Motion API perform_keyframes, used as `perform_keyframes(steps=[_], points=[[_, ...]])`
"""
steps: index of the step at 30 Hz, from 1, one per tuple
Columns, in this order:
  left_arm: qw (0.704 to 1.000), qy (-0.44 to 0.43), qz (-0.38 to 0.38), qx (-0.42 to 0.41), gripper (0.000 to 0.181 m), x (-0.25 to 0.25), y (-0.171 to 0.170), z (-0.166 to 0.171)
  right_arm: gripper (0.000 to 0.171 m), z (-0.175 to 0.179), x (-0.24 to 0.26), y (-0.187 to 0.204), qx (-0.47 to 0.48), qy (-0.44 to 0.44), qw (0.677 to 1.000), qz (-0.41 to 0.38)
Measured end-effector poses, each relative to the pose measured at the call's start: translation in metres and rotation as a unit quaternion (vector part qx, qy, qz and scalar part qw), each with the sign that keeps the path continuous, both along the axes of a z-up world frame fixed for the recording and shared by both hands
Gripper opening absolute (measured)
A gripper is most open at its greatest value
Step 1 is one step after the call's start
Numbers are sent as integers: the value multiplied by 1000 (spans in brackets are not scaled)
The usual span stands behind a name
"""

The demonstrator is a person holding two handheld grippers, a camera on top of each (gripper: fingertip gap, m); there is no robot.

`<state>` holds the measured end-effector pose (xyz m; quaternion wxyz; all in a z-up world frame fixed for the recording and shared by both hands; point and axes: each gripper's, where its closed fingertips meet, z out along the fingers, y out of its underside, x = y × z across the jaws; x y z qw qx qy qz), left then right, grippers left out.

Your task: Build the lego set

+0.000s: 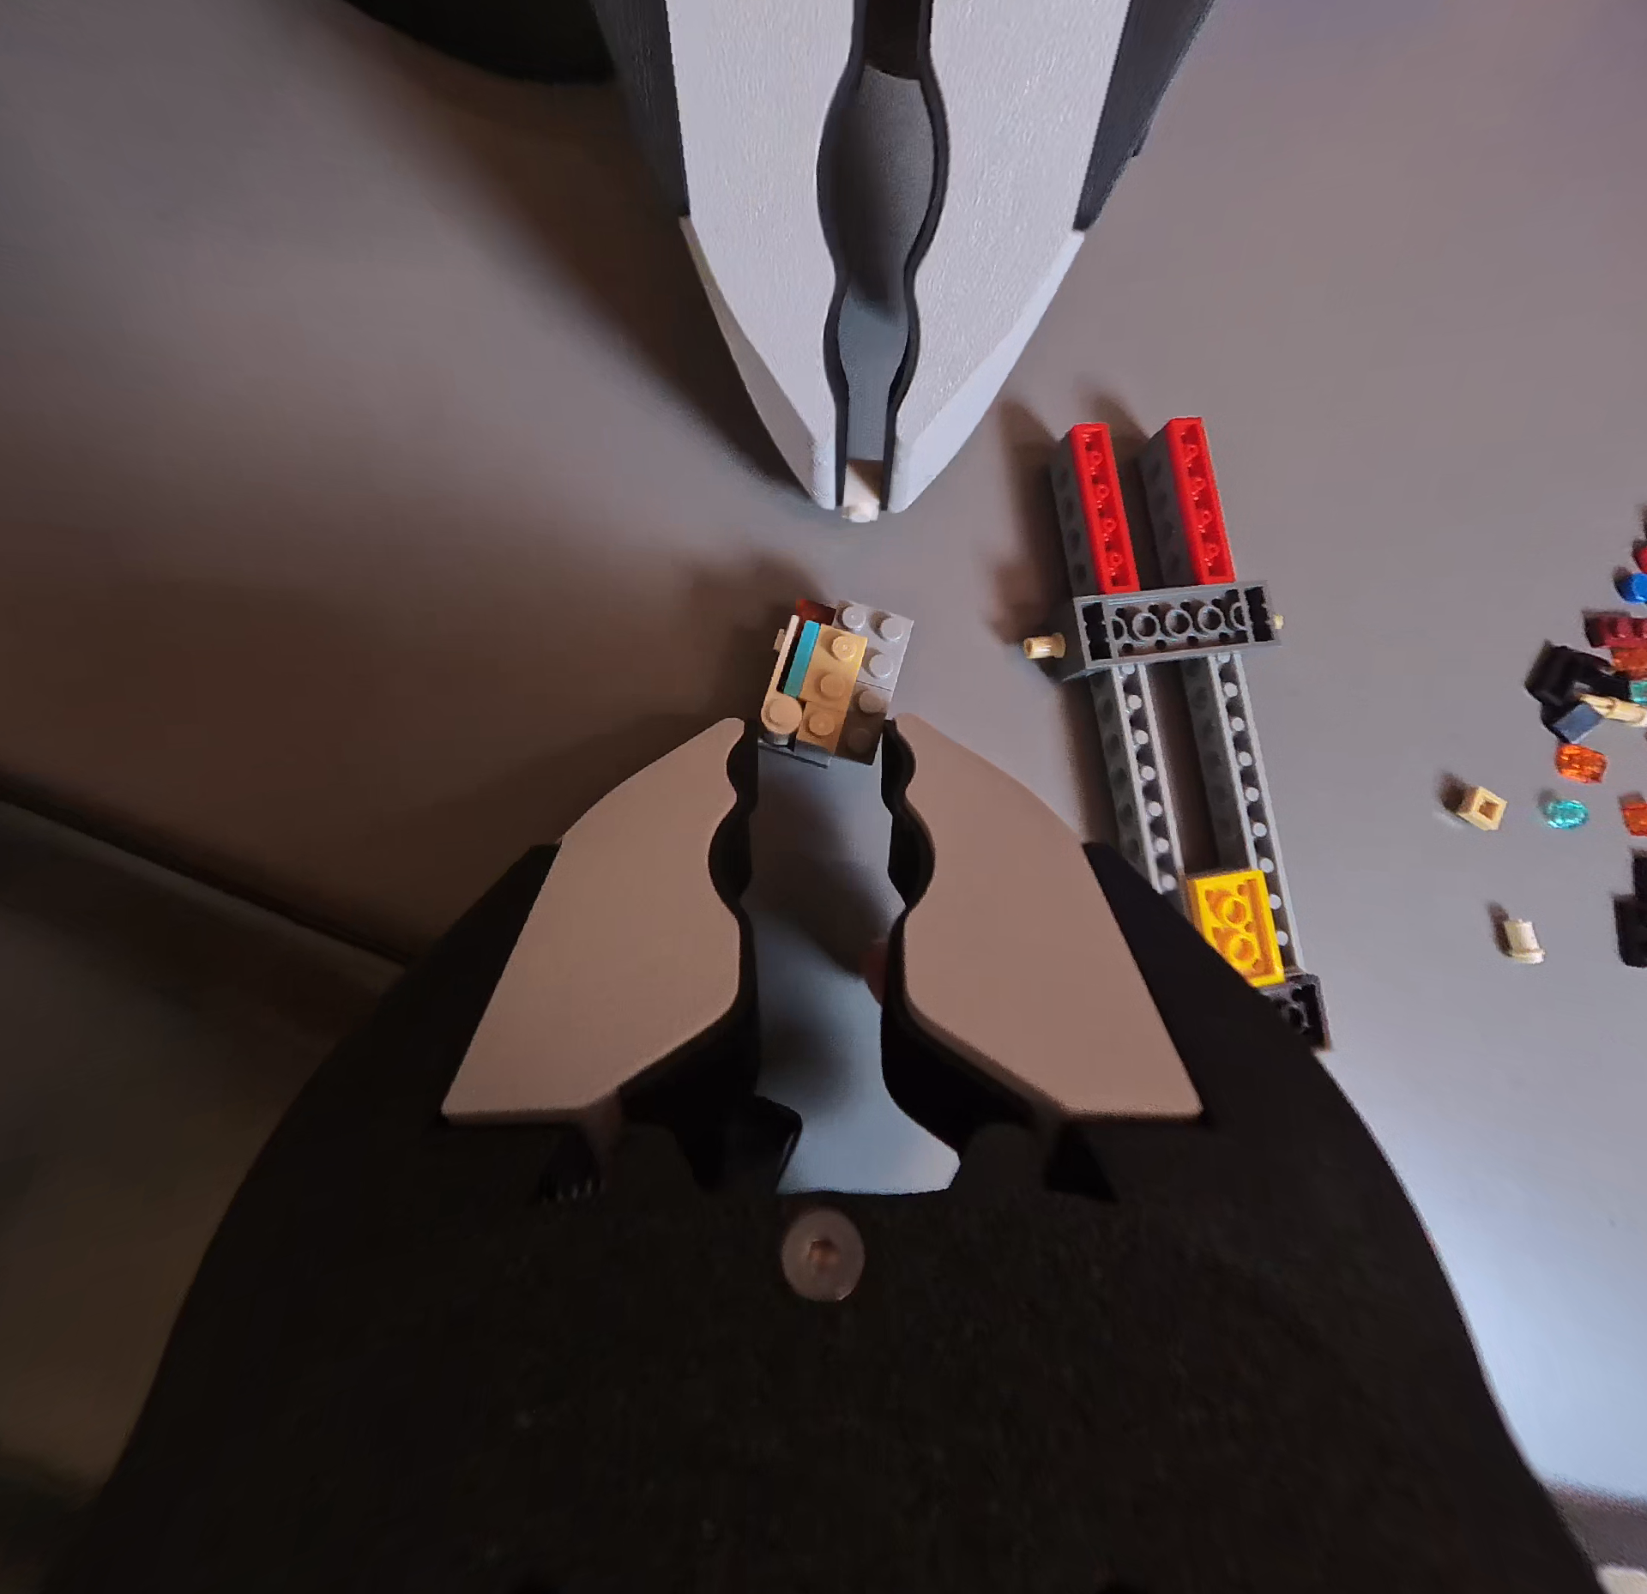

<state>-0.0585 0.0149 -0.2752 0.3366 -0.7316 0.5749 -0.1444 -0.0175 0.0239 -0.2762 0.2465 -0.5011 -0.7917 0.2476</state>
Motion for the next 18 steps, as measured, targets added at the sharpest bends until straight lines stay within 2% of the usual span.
perform_keyframes(steps=[1, 4, 6, 10, 14, 18], points=[[1000, -27, 1, 8, 8, 2, 3, 8, 27, 3, 0, 2, -6, 10, 1000, -8], [990, -136, 3, 48, 8, 10, 11, 44, 27, 24, -3, 7, -58, 65, 996, -35], [974, -212, -2, 84, 8, 15, 12, 73, 28, 44, -4, 2, -136, 111, 983, -45], [939, -317, -27, 133, 8, 23, 1, 112, 38, 85, -9, -16, -334, 189, 923, -31], [925, -339, -42, 165, 8, 29, -6, 121, 48, 117, -15, -37, -487, 225, 844, 11], [922, -338, -48, 185, 8, 30, -9, 124, 49, 130, -16, -39, -547, 236, 803, 19]])
